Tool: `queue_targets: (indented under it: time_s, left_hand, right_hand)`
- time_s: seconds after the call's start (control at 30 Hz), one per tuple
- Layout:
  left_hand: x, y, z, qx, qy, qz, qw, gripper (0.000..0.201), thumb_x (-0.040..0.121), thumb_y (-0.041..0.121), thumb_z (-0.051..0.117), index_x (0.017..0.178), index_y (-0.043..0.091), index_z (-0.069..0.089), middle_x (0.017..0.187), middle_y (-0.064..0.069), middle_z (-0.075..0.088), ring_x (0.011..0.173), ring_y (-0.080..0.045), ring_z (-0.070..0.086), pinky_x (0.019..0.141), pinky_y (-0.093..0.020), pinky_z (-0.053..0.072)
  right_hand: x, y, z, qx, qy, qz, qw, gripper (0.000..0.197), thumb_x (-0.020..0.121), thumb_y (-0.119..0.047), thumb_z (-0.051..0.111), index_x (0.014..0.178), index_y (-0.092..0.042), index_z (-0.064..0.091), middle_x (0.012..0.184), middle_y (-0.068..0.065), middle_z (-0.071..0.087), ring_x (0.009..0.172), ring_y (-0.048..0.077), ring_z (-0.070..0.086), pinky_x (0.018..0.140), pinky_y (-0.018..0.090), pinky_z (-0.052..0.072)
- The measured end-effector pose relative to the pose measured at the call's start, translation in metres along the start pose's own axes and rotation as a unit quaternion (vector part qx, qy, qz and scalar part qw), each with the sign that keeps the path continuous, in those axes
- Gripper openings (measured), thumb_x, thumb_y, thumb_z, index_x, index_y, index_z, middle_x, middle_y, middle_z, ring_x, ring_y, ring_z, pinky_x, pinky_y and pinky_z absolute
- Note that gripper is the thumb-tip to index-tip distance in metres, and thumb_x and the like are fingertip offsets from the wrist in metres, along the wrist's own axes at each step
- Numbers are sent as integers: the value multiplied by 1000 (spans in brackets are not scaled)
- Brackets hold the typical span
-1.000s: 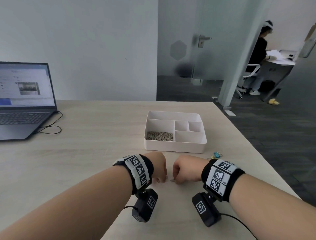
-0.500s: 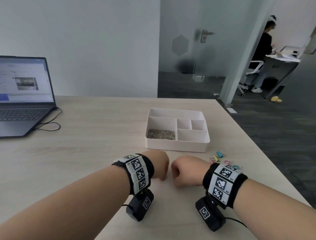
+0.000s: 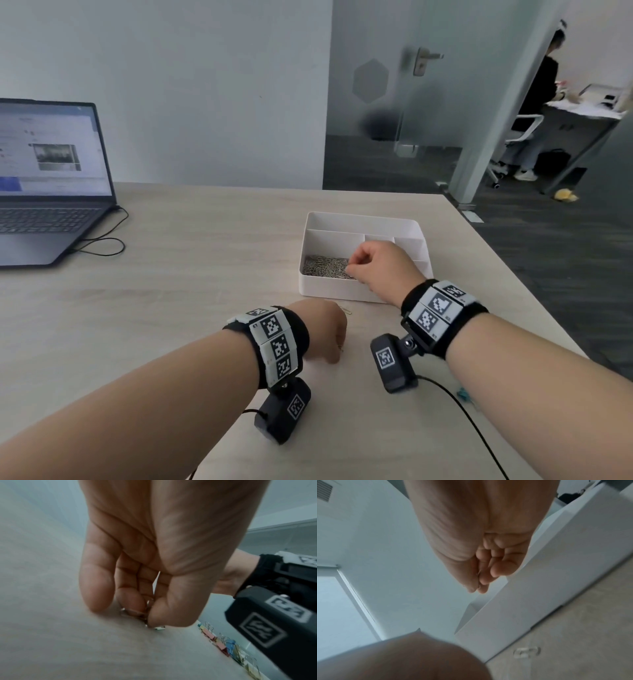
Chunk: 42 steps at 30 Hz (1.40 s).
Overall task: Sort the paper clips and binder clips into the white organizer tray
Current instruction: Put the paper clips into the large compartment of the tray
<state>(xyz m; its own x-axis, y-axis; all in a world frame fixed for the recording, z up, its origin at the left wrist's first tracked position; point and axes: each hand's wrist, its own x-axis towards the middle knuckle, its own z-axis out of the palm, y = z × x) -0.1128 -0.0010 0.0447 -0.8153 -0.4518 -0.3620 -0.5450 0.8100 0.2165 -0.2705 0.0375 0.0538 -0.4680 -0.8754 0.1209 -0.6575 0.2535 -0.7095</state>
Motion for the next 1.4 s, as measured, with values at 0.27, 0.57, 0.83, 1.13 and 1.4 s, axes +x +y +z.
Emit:
queue_targets:
  time_s: [0.27, 0.57, 0.83, 1.13, 1.4]
  left_hand:
    - [4, -24, 0, -191, 12, -24, 981, 7, 80, 17, 69, 83, 23, 68, 88, 2, 73, 50, -13, 65, 63, -32, 60]
    - [22, -56, -48, -387, 250, -54, 886, 10, 80, 4, 71, 87, 12, 69, 77, 2, 67, 66, -17, 66, 53, -30, 61]
    - [41, -54, -50, -297, 328, -55, 895, 6, 85, 22, 73, 90, 24, 73, 87, 8, 69, 64, -6, 61, 71, -31, 59]
    - [6, -32, -25, -170, 129, -51, 976, 9, 85, 29, 68, 88, 22, 74, 87, 2, 72, 63, -17, 70, 53, -25, 58]
    - [-9, -1, -9, 13, -16, -37, 999, 27, 84, 35, 75, 104, 17, 77, 72, 7, 67, 41, -2, 44, 44, -18, 36]
  right_hand:
    - [-8, -2, 3, -80, -20, -62, 995, 5, 87, -22, 68, 85, -21, 73, 83, -6, 70, 75, 11, 62, 67, 23, 47]
    - [-35, 14, 7, -247, -208, -61, 944, 31, 98, -27, 57, 125, -25, 71, 125, -5, 68, 114, 15, 60, 95, 24, 45]
    - [-38, 13, 18, -261, -207, -60, 941, 14, 86, -18, 62, 93, -19, 75, 101, -3, 73, 96, 18, 65, 85, 30, 53]
    - [-17, 9, 1, 50, 16, 17, 998, 9, 87, -18, 65, 83, -25, 68, 74, -4, 68, 52, 11, 60, 57, 28, 51]
    - [-29, 13, -8, 103, 16, 54, 993, 14, 92, -17, 59, 96, -20, 71, 92, 3, 75, 52, 12, 61, 60, 25, 49]
